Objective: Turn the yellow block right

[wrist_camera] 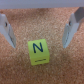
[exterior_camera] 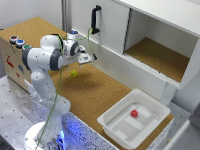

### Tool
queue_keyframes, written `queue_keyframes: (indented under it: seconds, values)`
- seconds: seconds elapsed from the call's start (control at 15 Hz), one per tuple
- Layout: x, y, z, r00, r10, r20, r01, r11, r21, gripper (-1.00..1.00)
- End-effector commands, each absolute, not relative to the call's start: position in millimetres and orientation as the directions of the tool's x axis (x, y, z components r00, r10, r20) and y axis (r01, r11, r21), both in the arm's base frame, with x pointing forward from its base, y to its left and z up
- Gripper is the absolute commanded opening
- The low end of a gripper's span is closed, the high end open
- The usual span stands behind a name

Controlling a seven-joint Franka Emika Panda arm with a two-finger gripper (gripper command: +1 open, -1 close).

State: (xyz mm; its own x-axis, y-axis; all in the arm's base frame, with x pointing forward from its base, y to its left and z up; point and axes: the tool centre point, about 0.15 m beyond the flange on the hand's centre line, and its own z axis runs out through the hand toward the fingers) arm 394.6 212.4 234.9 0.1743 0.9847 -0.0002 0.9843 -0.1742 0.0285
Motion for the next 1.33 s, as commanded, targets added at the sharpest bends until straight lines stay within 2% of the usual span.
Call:
queue_keyframes:
  seconds: [0.0, 0.4, 0.47, 1.07, 1.27]
  values:
    - [404, 213, 212, 0.073, 0.996, -0.041, 0.997, -0.073, 0.012, 1.00]
    - [400, 206, 201, 0.051, 0.997, -0.051, 0.999, -0.051, 0.013, 1.00]
    - [399, 207, 199, 0.050, 0.998, -0.039, 0.999, -0.050, 0.020, -1.00]
    - [401, 203, 198, 0.136, 0.990, -0.034, 0.991, -0.135, 0.025, -1.00]
    - [400, 199, 211, 0.185, 0.982, -0.030, 0.982, -0.183, 0.037, -1.00]
